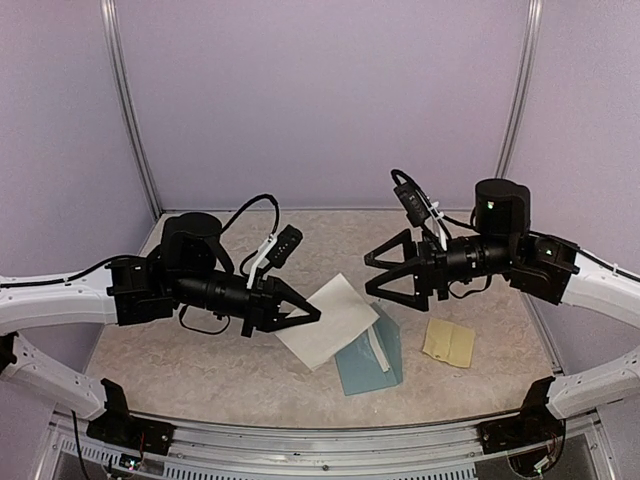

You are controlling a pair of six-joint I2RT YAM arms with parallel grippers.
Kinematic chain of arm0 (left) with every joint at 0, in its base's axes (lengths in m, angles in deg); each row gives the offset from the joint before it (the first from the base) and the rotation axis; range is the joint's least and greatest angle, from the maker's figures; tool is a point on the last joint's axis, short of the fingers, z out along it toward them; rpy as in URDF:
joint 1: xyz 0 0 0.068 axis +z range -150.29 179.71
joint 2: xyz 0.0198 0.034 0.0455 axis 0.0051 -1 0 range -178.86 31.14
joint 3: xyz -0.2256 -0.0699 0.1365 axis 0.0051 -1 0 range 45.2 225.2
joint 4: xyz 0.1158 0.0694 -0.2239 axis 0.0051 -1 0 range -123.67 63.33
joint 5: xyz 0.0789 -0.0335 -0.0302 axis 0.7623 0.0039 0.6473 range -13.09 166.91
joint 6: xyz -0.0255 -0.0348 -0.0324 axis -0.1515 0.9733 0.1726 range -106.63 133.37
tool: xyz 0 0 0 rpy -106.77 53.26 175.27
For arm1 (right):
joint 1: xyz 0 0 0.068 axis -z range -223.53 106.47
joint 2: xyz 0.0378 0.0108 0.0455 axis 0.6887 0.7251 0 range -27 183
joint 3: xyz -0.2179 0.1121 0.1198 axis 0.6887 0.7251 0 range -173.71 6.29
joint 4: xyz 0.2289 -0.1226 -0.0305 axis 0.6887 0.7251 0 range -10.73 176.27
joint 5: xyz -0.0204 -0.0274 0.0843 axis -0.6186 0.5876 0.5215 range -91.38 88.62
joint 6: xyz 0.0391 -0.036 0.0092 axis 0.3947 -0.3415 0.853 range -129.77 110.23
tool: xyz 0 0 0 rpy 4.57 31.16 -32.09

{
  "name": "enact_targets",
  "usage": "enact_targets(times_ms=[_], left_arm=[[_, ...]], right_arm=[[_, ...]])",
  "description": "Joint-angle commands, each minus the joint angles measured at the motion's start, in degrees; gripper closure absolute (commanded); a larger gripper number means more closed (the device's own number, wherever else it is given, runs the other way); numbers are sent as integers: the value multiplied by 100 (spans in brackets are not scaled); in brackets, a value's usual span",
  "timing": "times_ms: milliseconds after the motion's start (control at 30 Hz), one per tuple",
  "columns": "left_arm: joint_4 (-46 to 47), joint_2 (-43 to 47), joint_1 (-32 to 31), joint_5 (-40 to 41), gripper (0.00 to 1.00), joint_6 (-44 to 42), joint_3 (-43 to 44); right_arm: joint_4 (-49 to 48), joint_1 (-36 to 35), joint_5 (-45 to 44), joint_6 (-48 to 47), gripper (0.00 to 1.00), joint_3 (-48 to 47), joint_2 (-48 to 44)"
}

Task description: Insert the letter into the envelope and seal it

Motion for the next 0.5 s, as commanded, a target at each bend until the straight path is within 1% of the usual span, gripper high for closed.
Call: enact_targets(times_ms=[0,67,167,200,233,267,300,367,400,433,467], left_arm=[[431,191,36,-247,100,175,-96],[446,207,45,-257,100,187,-89],[460,220,45,-266,100,200,-86],[470,221,45,-271,100,206,-82],[479,227,46,-265,100,209,-83],[482,225,53,-265,100,213,-87],[482,222,58,-260,100,214,-87],[482,221,54,-257,100,224,-93],[478,221,55,-257,100,227,-96],[467,221,58,-251,96,223,-96],[431,221,66,-242,87,222,-95]], right_arm=[[-59,49,264,101,1,151,166],[-144,36,659,123,0,164,319],[-191,-67,824,118,1,152,526],[-186,-99,877,95,3,143,571],[-185,-134,929,84,8,127,615],[-205,-153,980,79,17,115,644],[-231,-168,1019,78,32,114,678],[-249,-187,1056,70,73,90,714],[-237,-188,1019,65,90,83,711],[-214,-187,936,40,100,74,701],[-163,-187,840,12,100,71,681]])
